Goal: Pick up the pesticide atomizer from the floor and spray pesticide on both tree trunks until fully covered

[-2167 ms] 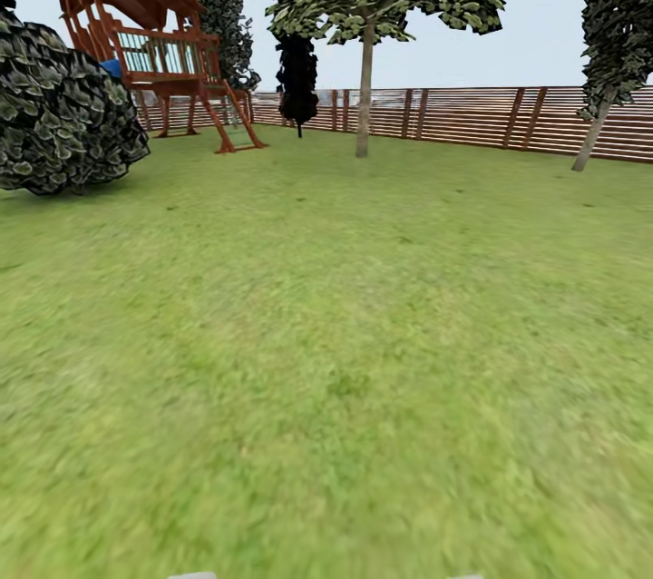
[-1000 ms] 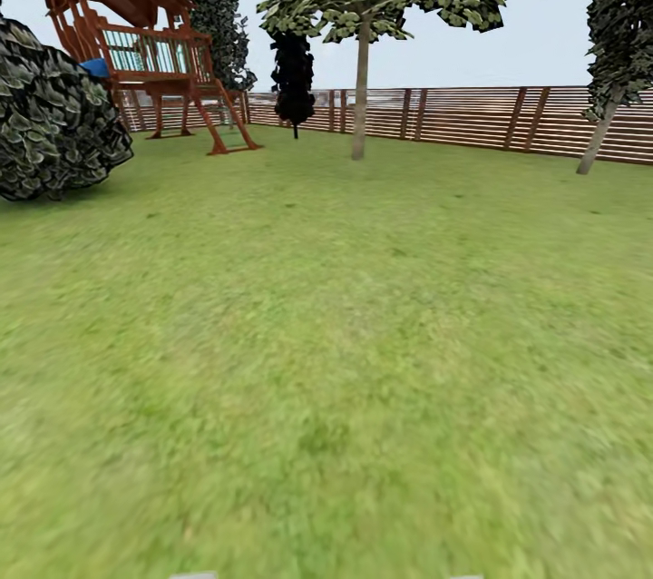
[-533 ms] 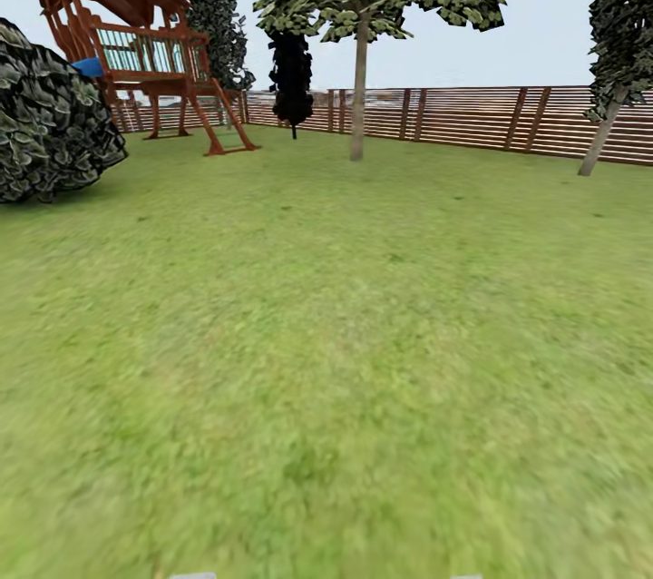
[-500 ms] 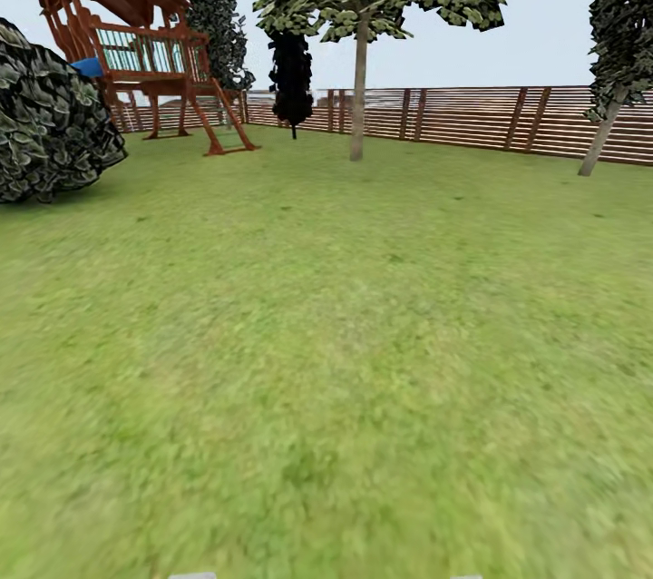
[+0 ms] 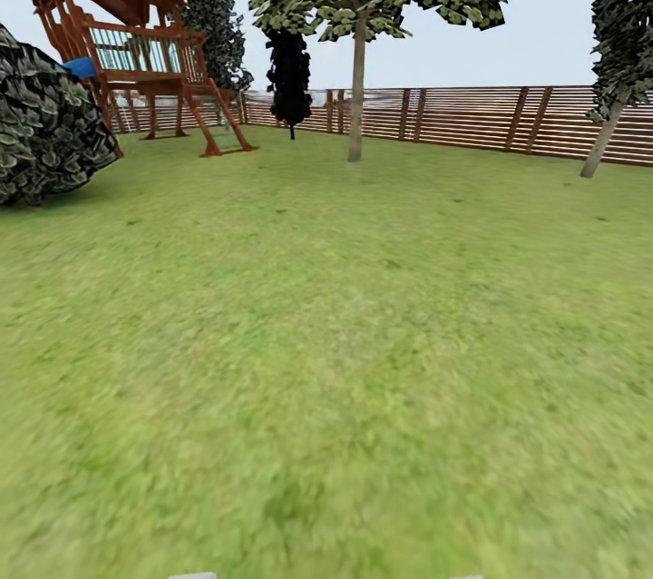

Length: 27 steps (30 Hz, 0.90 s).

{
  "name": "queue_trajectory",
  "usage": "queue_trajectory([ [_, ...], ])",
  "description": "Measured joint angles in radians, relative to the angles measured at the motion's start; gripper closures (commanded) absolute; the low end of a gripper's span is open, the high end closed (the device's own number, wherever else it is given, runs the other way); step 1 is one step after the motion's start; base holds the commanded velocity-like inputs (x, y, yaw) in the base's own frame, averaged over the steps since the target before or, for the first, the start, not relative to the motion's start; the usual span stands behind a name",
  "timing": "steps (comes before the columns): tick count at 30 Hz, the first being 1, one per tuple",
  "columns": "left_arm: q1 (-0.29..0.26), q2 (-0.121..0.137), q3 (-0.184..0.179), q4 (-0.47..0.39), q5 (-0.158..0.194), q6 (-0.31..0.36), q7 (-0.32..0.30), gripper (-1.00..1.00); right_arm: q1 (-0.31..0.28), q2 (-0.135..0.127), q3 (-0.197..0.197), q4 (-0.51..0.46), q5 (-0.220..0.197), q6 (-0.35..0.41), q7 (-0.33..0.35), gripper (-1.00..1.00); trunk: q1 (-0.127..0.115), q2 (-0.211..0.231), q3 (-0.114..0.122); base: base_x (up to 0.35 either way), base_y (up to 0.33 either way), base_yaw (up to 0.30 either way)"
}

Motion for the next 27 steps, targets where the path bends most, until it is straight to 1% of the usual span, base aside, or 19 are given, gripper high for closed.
queue_trajectory([
  [27,0.000,0.000,0.000,-0.001,0.000,0.000,0.000,1.00,0.000,0.000,0.000,0.000,0.000,0.000,0.000,-1.00,0.000,0.000,0.000,0.293,-0.145,0.000],
])
